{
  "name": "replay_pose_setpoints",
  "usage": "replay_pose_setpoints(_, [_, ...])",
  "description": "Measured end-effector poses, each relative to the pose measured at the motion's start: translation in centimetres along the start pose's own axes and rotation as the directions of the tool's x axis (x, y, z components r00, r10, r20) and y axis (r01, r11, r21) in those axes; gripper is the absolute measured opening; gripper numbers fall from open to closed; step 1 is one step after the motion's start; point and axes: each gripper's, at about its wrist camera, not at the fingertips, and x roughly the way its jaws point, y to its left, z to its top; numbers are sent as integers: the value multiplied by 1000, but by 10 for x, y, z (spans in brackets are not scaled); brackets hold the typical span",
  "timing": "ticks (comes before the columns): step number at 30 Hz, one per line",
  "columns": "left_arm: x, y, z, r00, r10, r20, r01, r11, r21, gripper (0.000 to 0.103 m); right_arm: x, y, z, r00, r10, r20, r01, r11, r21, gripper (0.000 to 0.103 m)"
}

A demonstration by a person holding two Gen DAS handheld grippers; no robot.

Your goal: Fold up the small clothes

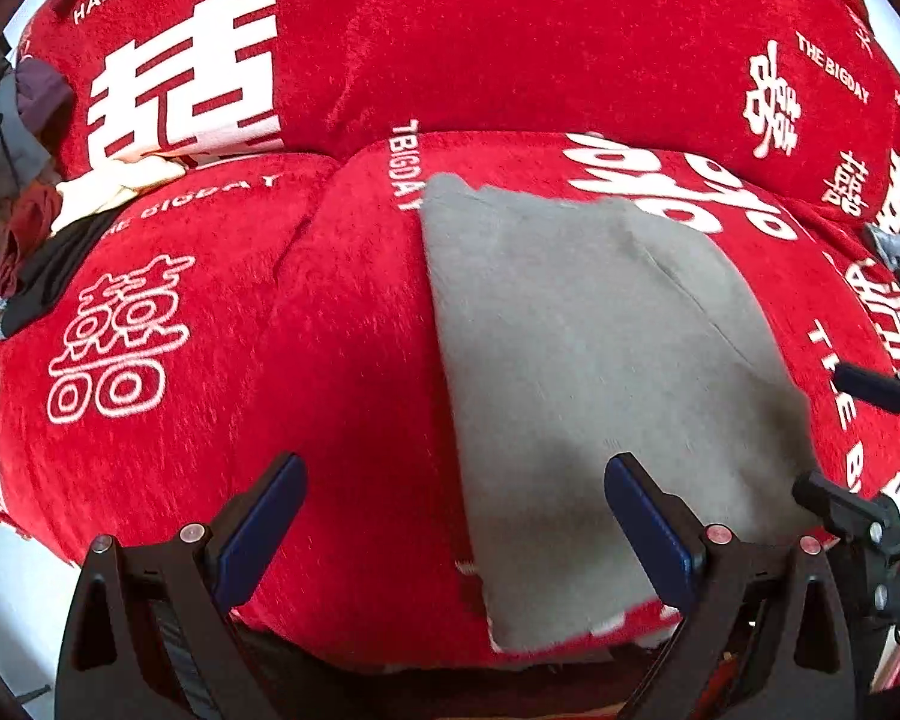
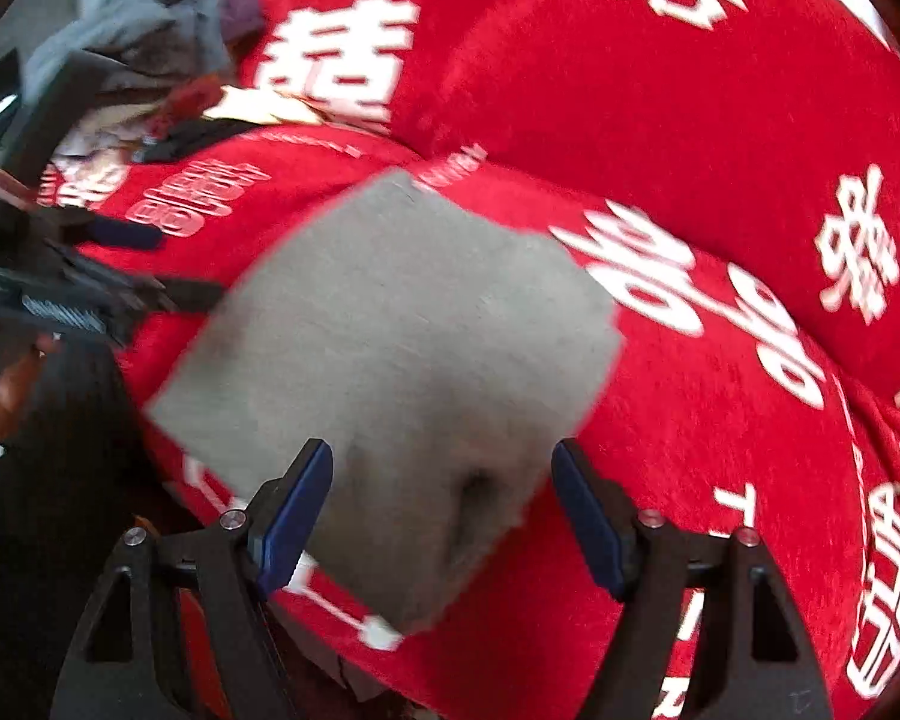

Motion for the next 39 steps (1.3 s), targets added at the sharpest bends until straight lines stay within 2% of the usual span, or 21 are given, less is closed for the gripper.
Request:
replay_pose_setpoints(2, [2,-2,-7,1000,-5,-4,5,1000,1,101,1,16,1,999,32,11,-32,998,-45,79])
replay_pose_setpoints(5, [16,4,-17,999,15,-50,-15,1000,-9,101,17,30,-7,998,55,-32,-57,995,-78,78])
replay_pose_setpoints(7, [26,11,-23,997,11,-78,-13,1000,-25,101,34,26,-21,996,18,-88,-24,998,-64,78])
replay_pose_setpoints(9, [34,16,-30,995,-4,-101,0,999,-40,101,42,14,-36,993,37,-113,-39,999,-10,78])
replay_pose_setpoints(11, [37,18,-36,993,-11,-116,6,999,-47,101,33,11,-43,994,58,-89,-58,998,10,78])
replay_pose_setpoints(17, [16,9,-44,996,-47,-69,46,999,-17,101,-2,-10,-59,991,129,-27,-126,987,104,79])
replay_pose_setpoints(21, [12,-7,-19,996,-76,-44,76,997,8,101,8,-25,-65,984,174,-43,-164,970,179,78])
replay_pose_setpoints(24, [9,-27,13,990,-136,-22,137,990,33,101,8,-27,-61,976,218,-3,-213,957,196,76])
replay_pose_setpoints(28, [21,-78,43,978,-196,-65,203,970,133,101,12,-22,-60,957,289,-6,-283,941,187,73])
replay_pose_setpoints(32, [61,-116,41,972,-142,-186,174,969,174,101,17,-10,-66,943,325,-72,-315,941,126,71])
replay_pose_setpoints(34, [63,-127,33,987,-88,-136,117,968,224,102,17,-7,-70,942,323,-92,-314,944,104,71])
replay_pose_setpoints(35, [62,-129,32,989,-83,-126,110,968,227,102,16,-9,-71,941,325,-92,-315,943,105,71])
replay_pose_setpoints(37, [59,-125,32,986,-93,-136,121,970,211,102,14,-12,-71,943,320,-92,-310,944,109,72])
replay_pose_setpoints(39, [49,-116,34,985,-108,-136,133,974,185,102,5,-16,-68,956,283,-80,-276,957,95,72])
